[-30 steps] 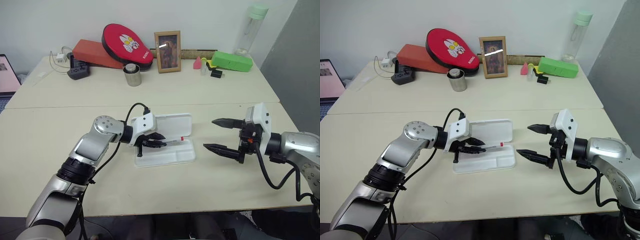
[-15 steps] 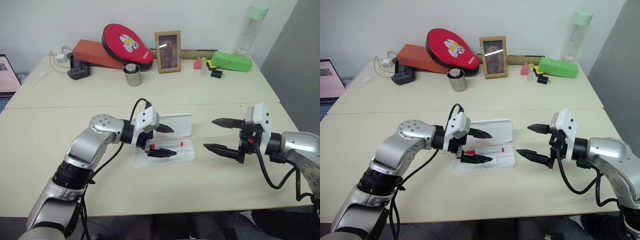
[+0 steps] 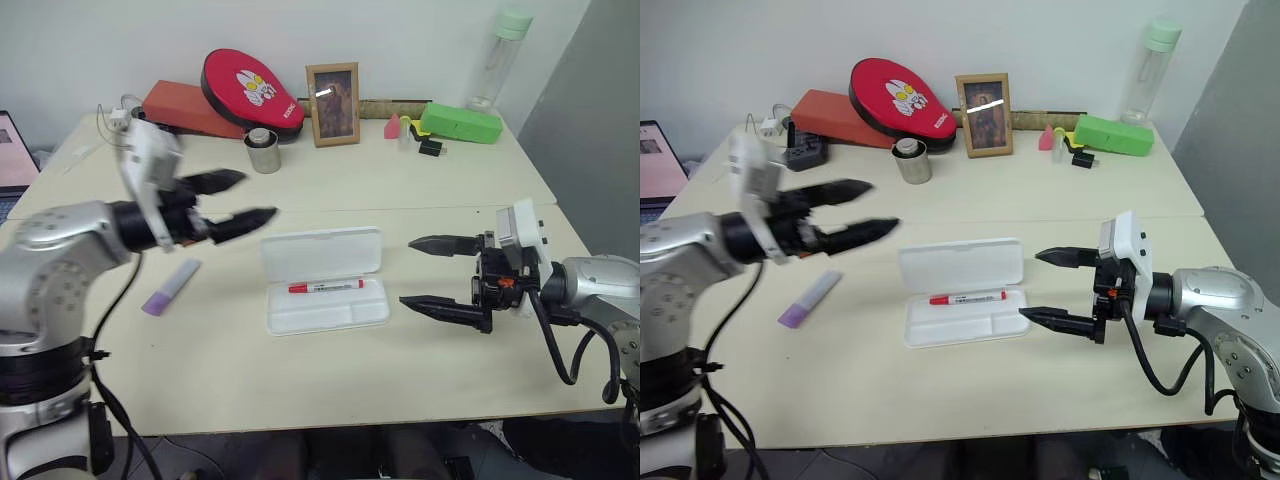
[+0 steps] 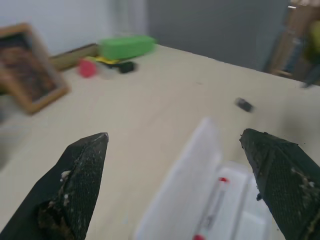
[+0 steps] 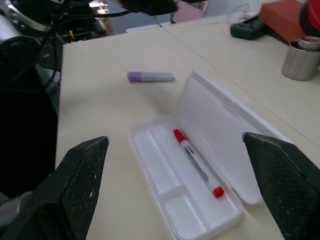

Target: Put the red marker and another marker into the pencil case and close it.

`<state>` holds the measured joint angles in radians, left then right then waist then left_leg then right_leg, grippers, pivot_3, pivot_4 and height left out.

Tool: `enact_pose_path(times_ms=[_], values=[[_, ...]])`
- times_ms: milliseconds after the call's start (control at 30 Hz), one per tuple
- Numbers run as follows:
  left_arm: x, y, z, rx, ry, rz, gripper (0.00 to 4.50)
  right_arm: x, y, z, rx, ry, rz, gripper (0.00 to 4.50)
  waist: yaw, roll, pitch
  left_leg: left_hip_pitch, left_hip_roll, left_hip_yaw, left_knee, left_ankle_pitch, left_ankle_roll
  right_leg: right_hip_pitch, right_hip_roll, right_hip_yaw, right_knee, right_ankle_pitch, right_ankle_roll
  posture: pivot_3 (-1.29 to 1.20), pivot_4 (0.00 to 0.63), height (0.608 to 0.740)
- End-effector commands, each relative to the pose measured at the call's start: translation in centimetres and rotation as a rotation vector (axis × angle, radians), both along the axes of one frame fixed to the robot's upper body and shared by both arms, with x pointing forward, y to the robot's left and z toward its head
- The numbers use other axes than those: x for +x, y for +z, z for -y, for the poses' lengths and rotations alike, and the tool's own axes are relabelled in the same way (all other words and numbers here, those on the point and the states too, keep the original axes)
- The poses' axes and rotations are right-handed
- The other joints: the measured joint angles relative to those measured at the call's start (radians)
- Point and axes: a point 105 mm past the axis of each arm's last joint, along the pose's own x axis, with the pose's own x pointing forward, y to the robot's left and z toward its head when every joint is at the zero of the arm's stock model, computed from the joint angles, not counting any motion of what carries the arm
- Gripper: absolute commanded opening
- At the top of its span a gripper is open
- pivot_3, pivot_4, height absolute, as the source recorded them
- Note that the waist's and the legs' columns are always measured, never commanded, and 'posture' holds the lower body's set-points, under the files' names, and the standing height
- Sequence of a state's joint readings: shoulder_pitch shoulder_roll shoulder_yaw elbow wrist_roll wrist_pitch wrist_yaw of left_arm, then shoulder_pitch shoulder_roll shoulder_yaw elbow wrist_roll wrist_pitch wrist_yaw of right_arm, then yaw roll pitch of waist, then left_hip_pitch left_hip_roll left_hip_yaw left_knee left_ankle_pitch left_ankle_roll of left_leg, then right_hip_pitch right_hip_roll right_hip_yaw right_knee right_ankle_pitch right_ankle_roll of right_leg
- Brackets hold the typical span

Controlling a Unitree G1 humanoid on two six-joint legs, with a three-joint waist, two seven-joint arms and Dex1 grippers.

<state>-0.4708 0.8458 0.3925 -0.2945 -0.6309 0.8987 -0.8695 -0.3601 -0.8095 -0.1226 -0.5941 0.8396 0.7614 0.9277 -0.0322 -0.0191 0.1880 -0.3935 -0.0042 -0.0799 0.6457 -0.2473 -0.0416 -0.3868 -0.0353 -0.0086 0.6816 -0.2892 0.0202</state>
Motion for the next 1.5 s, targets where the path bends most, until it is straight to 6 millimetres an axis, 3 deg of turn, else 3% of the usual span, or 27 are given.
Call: enact_pose_path(times_ms=[33,133,267,433,667,733,933,1500], values=[[0.7,-3.0,-5.6,0.148,0.263,-0.061,4.49,-0.5,1.0,-1.5,0.005,0.082,0.046,4.50,-0.002,0.000,0.000,0.002,0.000,0.001,-0.001,0.000,0.000,0.000,0.000,0.002,0.000,0.000,0.000,0.00,0.150,0.740],[0.8,-4.4,-7.1,0.139,0.325,-0.111,4.49,-0.6,1.3,-2.0,0.012,0.119,0.054,4.50,0.007,-0.002,0.000,0.000,0.000,0.000,-0.001,0.000,0.000,0.000,0.000,-0.001,0.000,0.000,0.000,0.00,0.150,0.740],[0.9,-8.9,-10.0,0.209,0.434,-0.221,4.49,-0.6,1.2,-2.7,0.014,0.152,0.055,4.50,0.016,-0.002,0.000,-0.002,-0.001,-0.001,0.000,0.000,0.000,-0.001,-0.003,-0.001,-0.001,0.000,0.000,0.00,0.150,0.740],[0.8,-13.0,-10.3,0.197,0.430,-0.364,4.49,-0.5,1.1,-2.8,0.007,0.148,0.054,4.50,0.014,-0.002,0.000,-0.002,-0.001,-0.001,-0.001,0.000,0.000,-0.002,-0.003,0.000,-0.001,0.000,0.000,0.00,0.150,0.740],[0.8,-16.7,-11.3,0.261,0.458,-0.479,4.49,-0.4,1.3,-2.6,0.003,0.126,0.061,4.50,0.014,-0.002,0.000,-0.002,0.000,-0.001,0.000,0.000,0.000,-0.002,-0.003,-0.001,0.000,0.000,0.000,0.00,0.150,0.740],[1.0,-16.9,-11.4,0.257,0.460,-0.484,4.49,-0.4,1.3,-2.6,0.002,0.120,0.062,4.50,0.015,-0.001,-0.001,-0.002,-0.001,-0.001,0.000,0.000,0.000,-0.001,-0.003,-0.001,0.000,0.000,0.000,0.00,0.150,0.740],[1.2,-17.1,-11.4,0.273,0.448,-0.487,3.68,-0.4,1.3,-2.5,0.000,0.111,0.063,4.50,0.014,0.001,-0.002,0.000,-0.001,-0.001,-0.001,0.000,0.000,0.000,-0.003,-0.001,0.001,0.000,0.000,0.00,0.150,0.740],[0.9,-17.1,-11.1,0.253,0.432,-0.479,2.35,0.0,1.2,-2.4,0.007,0.107,0.057,4.50,0.007,0.002,-0.002,0.001,0.000,-0.001,-0.001,0.000,0.000,0.000,-0.003,0.000,0.002,0.000,0.000,0.00,0.150,0.740]])
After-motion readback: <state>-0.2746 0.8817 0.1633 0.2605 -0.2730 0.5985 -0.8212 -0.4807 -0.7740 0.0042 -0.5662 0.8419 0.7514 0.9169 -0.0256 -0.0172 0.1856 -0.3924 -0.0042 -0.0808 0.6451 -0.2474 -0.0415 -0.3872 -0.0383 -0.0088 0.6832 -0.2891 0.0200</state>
